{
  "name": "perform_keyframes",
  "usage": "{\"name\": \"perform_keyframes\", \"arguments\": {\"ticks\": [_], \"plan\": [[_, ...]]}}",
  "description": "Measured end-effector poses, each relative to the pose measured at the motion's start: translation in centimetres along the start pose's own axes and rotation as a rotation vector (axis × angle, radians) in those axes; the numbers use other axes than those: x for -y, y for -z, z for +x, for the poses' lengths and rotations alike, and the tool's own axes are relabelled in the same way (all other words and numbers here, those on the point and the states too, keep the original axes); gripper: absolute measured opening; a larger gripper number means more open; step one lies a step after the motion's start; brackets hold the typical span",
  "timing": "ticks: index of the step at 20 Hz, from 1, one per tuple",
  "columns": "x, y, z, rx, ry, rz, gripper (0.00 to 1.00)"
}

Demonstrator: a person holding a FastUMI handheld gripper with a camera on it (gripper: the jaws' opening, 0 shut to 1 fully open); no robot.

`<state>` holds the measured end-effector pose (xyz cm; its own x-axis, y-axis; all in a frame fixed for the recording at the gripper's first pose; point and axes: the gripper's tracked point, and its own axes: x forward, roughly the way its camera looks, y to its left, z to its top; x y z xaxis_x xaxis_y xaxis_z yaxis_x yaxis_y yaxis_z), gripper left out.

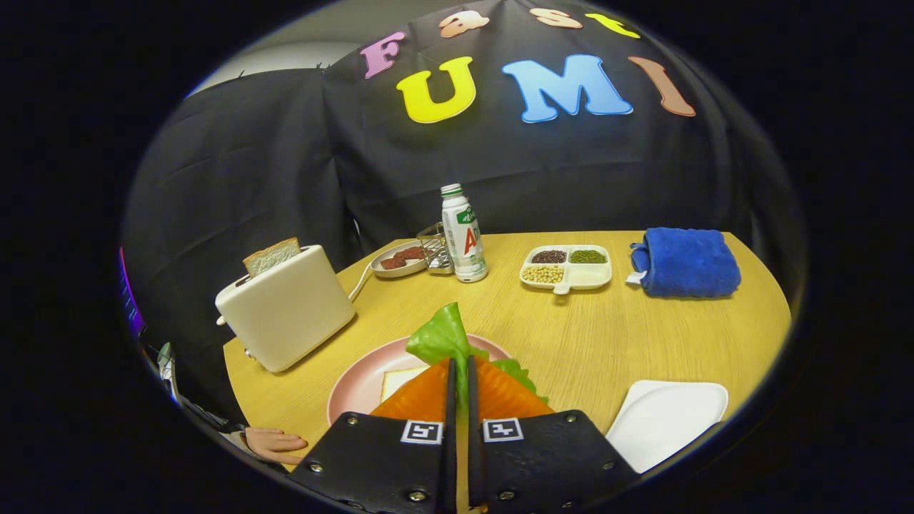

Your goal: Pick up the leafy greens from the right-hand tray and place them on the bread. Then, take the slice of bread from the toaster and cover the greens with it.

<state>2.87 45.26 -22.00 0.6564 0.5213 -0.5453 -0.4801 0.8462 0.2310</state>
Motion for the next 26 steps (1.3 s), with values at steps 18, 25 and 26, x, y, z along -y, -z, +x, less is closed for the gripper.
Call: {"name": "perform_keyframes", "arguments": {"ticks": [18,25,26], "plan": [[-0.2,-3.1,-2.8,0.168,0.114,-0.265,0.98],[7.8,-10.9,-14.2,0.328,0.405,-0.366,0.97],[8.8,-11.3,-15.6,0.326,0.431,-0.363,0.97]]}}
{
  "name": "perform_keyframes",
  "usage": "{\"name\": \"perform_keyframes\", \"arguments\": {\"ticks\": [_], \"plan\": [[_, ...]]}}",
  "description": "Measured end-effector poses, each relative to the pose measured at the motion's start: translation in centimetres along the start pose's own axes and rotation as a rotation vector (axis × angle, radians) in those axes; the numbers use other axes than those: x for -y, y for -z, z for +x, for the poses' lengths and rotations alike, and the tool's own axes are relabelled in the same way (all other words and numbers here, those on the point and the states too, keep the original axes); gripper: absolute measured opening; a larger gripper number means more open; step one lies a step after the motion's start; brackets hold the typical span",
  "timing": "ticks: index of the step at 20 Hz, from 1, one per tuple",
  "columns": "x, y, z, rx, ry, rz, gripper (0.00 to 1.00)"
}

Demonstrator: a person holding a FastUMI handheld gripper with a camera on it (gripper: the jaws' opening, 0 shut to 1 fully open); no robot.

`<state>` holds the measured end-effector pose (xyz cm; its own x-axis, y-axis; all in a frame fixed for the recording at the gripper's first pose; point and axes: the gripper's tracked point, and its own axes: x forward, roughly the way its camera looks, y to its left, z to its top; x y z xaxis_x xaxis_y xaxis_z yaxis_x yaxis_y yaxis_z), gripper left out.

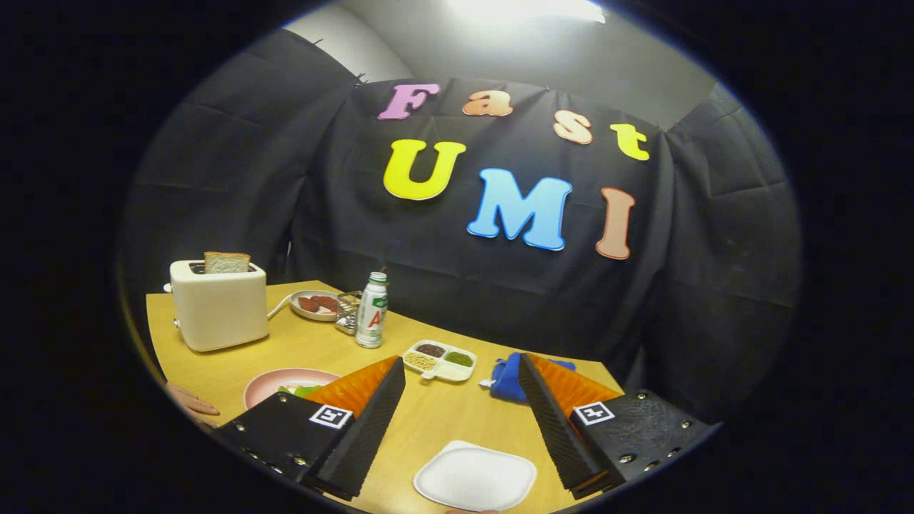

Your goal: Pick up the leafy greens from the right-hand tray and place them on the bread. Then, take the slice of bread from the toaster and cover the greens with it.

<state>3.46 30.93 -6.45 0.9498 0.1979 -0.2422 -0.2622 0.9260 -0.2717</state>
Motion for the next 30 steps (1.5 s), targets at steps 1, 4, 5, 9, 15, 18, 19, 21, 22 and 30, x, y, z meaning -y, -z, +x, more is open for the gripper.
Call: {"name": "perform_keyframes", "arguments": {"ticks": [1,4,5,9,15,18,19,21,22,30], "plan": [[1.8,-0.7,-0.8,0.007,0.028,0.000,0.97],[5.9,-3.1,-2.3,0.037,0.102,-0.025,0.97],[6.7,-4.0,-2.8,0.048,0.119,-0.035,0.97],[5.9,-7.3,-3.8,0.077,0.073,-0.042,0.97],[-3.2,-10.3,-3.0,0.058,-0.204,0.075,0.97],[-8.5,-10.3,-2.0,-0.006,-0.350,0.146,0.97],[-10.0,-10.6,-1.8,-0.010,-0.385,0.159,0.97],[-12.9,-11.6,-1.0,0.007,-0.435,0.168,0.97],[-14.6,-11.8,-0.8,0.014,-0.460,0.166,0.97],[-26.8,-10.7,0.3,-0.039,-0.636,0.121,0.97]]}}
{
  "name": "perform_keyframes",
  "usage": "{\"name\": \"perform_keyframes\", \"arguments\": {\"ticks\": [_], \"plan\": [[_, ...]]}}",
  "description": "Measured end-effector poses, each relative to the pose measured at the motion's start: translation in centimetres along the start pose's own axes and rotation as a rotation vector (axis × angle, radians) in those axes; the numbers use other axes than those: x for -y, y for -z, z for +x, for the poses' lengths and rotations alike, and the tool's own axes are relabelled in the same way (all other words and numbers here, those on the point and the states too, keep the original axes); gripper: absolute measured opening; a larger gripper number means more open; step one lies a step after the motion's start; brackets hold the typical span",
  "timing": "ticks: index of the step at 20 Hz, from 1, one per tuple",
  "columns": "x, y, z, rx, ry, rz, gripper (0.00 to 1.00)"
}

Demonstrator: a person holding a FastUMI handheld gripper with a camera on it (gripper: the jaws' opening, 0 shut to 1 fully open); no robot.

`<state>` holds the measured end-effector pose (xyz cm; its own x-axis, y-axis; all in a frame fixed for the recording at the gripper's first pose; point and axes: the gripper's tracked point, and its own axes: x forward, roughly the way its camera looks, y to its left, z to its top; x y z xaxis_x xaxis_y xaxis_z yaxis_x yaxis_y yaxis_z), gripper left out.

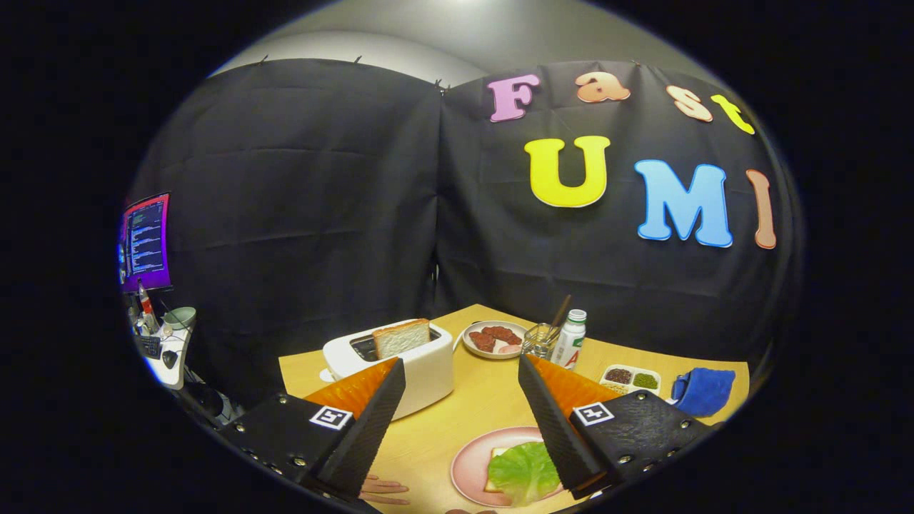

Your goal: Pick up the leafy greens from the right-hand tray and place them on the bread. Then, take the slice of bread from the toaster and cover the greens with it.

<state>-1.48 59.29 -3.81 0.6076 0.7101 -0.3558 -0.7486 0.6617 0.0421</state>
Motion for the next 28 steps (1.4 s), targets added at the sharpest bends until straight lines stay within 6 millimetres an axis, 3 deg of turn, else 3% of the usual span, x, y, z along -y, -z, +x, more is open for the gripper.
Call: {"name": "perform_keyframes", "arguments": {"ticks": [6,13,19,22,24,27,28], "plan": [[-2.6,-0.6,2.6,0.027,-0.003,-0.052,0.97],[-7.0,-2.0,7.1,0.136,0.002,-0.096,0.97],[-10.1,0.6,13.3,0.129,0.045,-0.112,0.97],[-10.3,1.9,15.9,0.118,0.087,-0.086,0.96],[-10.3,2.6,17.3,0.107,0.103,-0.066,0.85],[-9.7,3.5,18.8,0.083,0.121,-0.041,0.84],[-9.9,3.9,19.0,0.076,0.108,-0.027,0.75]]}}
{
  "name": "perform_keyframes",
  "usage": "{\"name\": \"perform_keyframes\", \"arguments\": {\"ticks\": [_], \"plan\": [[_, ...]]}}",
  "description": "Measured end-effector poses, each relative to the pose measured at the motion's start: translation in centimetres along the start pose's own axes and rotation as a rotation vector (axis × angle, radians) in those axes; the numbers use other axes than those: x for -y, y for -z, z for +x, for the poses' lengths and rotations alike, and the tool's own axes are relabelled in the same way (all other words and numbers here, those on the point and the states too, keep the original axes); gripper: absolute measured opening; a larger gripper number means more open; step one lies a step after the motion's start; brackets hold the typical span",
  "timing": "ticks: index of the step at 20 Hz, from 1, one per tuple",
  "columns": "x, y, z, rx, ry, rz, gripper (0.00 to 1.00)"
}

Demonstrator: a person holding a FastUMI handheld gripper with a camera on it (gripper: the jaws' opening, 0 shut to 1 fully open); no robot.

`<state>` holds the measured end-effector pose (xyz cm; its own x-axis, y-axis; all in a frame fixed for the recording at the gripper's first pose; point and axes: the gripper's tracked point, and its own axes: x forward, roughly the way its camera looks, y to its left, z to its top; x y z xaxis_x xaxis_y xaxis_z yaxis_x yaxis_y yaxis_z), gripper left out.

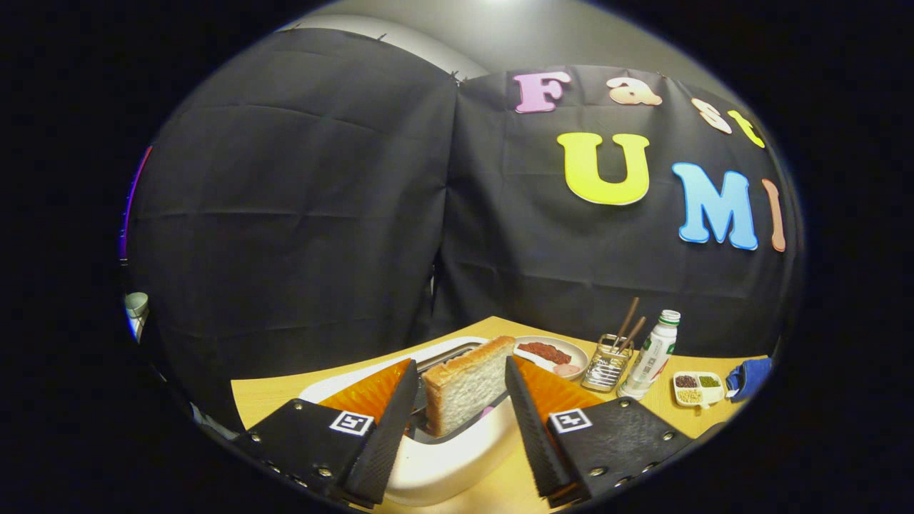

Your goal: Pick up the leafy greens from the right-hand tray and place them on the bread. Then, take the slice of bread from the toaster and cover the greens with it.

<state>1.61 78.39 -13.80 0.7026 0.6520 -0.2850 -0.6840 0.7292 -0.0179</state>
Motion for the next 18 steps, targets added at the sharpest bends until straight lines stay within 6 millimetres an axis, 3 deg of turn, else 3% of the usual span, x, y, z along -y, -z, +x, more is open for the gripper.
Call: {"name": "perform_keyframes", "arguments": {"ticks": [1,4,5,6,8,15,18], "plan": [[0.3,0.3,0.1,-0.014,0.005,0.017,0.72],[0.3,0.4,0.4,-0.031,0.005,0.024,0.28],[0.4,0.3,0.2,-0.023,0.004,0.037,0.27],[0.2,0.4,0.4,-0.030,-0.007,0.061,0.07],[0.4,-0.2,-0.3,-0.026,-0.036,0.104,0.07],[2.7,-6.8,-4.7,0.132,-0.073,0.189,0.07],[4.7,-7.6,-7.5,0.146,-0.077,0.232,0.07]]}}
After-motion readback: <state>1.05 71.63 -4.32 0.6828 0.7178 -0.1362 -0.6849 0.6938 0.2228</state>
